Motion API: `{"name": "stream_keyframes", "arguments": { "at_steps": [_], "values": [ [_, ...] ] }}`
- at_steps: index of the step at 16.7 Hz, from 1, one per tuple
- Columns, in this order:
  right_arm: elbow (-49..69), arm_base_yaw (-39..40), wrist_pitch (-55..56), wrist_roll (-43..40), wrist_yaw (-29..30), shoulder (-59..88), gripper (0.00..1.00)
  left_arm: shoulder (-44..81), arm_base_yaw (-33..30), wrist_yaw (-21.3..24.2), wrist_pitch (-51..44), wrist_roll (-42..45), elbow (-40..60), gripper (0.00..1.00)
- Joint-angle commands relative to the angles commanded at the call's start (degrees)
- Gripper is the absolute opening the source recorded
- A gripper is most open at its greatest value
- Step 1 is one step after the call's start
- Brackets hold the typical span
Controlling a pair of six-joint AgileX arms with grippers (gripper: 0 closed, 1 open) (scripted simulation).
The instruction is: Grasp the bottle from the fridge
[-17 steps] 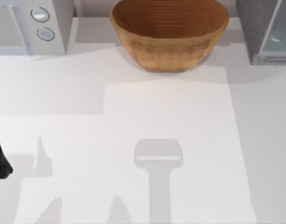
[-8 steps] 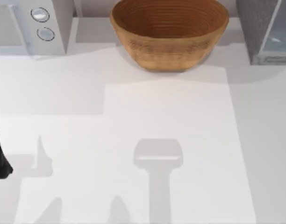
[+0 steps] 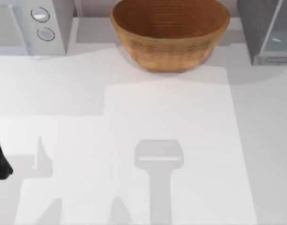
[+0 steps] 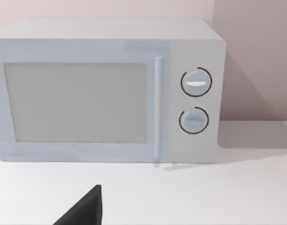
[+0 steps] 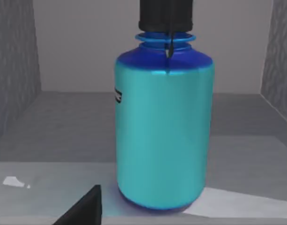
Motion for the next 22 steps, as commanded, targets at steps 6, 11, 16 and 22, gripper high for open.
{"name": "stream_keyframes", "arguments": {
  "at_steps": [6,11,16,22],
  "values": [
    [16.7,6.7,-9.3,-0.1,6.8,8.3,1.0,0.0,0.0,0.0,0.0,0.0,0.0,1.0],
    [17.3,6.8,-9.8,-0.1,7.2,8.4,1.0,0.0,0.0,0.0,0.0,0.0,0.0,1.0],
    [24.2,7.8,-13.3,-0.2,8.0,12.1,1.0,0.0,0.0,0.0,0.0,0.0,0.0,1.0],
    [33.5,9.1,-18.4,-0.2,9.4,16.2,1.0,0.0,0.0,0.0,0.0,0.0,0.0,1.0]
  ]
}}
